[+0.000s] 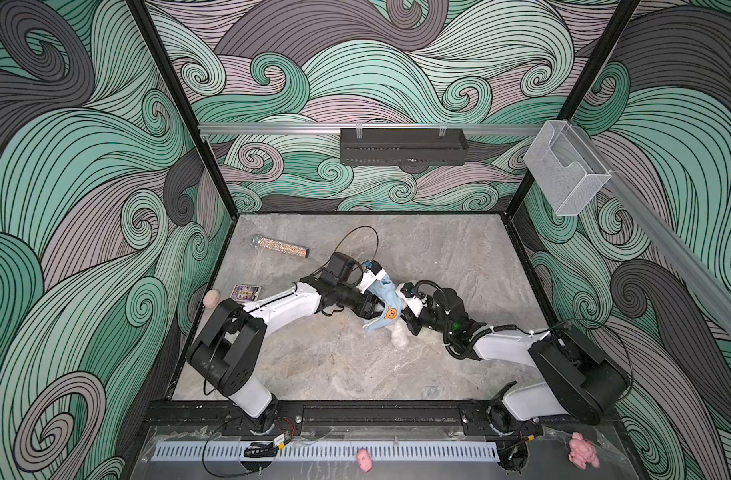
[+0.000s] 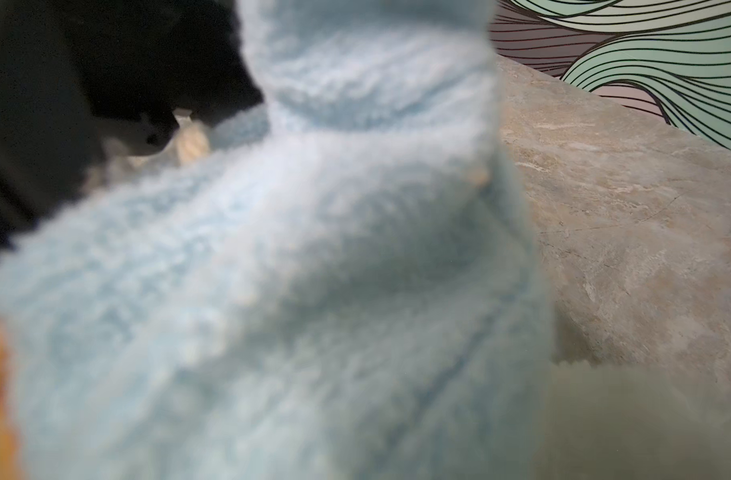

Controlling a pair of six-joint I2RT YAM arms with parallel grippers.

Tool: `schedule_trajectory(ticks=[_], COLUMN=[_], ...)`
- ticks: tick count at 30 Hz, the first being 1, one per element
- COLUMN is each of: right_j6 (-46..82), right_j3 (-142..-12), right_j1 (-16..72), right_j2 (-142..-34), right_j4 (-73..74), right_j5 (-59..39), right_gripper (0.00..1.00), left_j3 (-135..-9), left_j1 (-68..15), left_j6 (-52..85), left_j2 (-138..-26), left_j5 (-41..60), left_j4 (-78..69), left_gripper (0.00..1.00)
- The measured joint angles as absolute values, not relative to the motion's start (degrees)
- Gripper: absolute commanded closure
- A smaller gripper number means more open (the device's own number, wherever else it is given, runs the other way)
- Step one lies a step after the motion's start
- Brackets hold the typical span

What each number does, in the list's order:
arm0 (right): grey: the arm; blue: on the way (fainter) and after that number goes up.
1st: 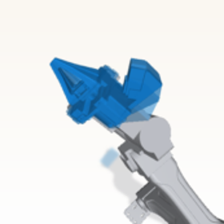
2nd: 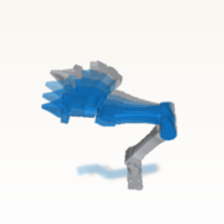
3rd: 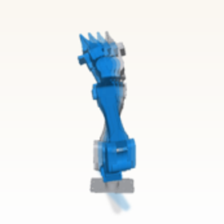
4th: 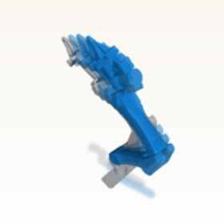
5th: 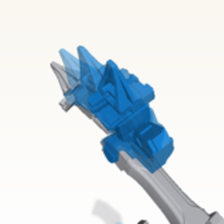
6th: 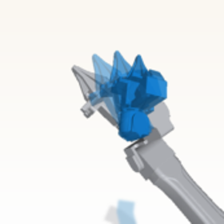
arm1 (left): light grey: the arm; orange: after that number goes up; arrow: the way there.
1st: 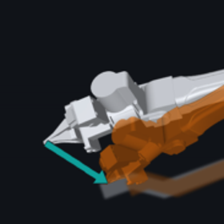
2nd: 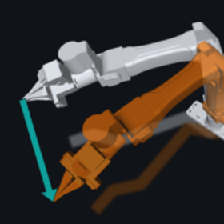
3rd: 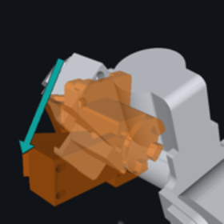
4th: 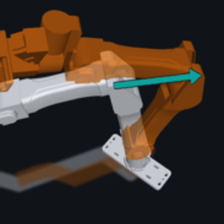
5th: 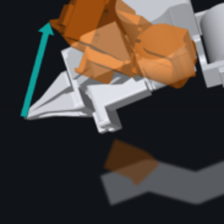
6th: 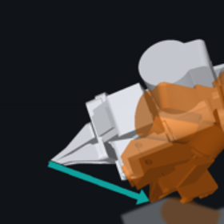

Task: Dress the teddy bear

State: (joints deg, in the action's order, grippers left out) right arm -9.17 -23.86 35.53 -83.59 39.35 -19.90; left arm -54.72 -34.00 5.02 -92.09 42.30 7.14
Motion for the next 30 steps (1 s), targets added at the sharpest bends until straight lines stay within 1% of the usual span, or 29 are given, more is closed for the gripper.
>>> schedule_trajectory(ticks=[4, 8, 9, 11, 12, 13, 16, 17, 18, 20, 23, 27, 30], right_j6=[-7.42, -6.44, -6.17, -5.69, -5.54, -5.45, -4.91, -4.78, -4.51, -3.88, -2.81, 1.23, 6.33], right_j3=[-24.45, -24.75, -24.8, -25.08, -25.39, -25.65, -26.61, -26.74, -26.79, -26.79, -26.83, -26.96, -26.98], right_j1=[35.57, 35.94, 36.05, 36.16, 36.25, 36.32, 36.82, 37.15, 37.45, 37.93, 38.24, 38.85, 40.49], right_j2=[-84.71, -86.15, -86.5, -86.8, -86.8, -86.65, -84.77, -83.44, -81.8, -77.87, -70.61, -62.0, -57.78], right_j4=[39.66, 40.18, 40.45, 40.38, 39.83, 39.16, 35.33, 33.47, 31.33, 26.44, 18.26, 10.35, 8.45], right_j5=[-19.55, -18.85, -18.5, -17.28, -16.25, -15.31, -11.86, -10.74, -9.78, -8.16, -6.57, -6.66, -7.11], right_gripper=[0.9, 0.88, 0.86, 0.82, 0.77, 0.7, 0.48, 0.42, 0.39, 0.36, 0.35, 0.38, 0.42], left_j3=[-54.74, -54.76, -54.74, -54.72, -54.61, -54.48, -52.77, -52.03, -51.35, -50.59, -50.26, -50.26, -50.26], left_j1=[-34.0, -34.0, -34.0, -33.93, -33.8, -33.54, -31.92, -31.29, -30.63, -29.93, -29.8, -29.89, -29.91], left_j6=[8.03, 10.7, 11.35, 12.95, 13.85, 14.94, 18.98, 20.49, 22.28, 24.99, 28.77, 33.8, 36.99], left_j2=[-93.51, -94.48, -94.54, -94.54, -94.52, -94.52, -94.13, -93.95, -93.86, -93.86, -93.86, -93.91, -93.91], left_j5=[42.72, 42.78, 42.63, 41.98, 41.54, 41.21, 41.47, 41.82, 42.26, 43.13, 44.53, 45.3, 45.21], left_j4=[4.86, 3.62, 3.38, 2.72, 2.07, 1.39, -2.37, -3.86, -5.21, -6.96, -8.8, -10.28, -10.57], left_gripper=[0.58, 0.75, 0.82, 0.91, 0.97, 1.0, 1.0, 1.0, 1.0, 1.0, 1.0, 1.0, 1.0])
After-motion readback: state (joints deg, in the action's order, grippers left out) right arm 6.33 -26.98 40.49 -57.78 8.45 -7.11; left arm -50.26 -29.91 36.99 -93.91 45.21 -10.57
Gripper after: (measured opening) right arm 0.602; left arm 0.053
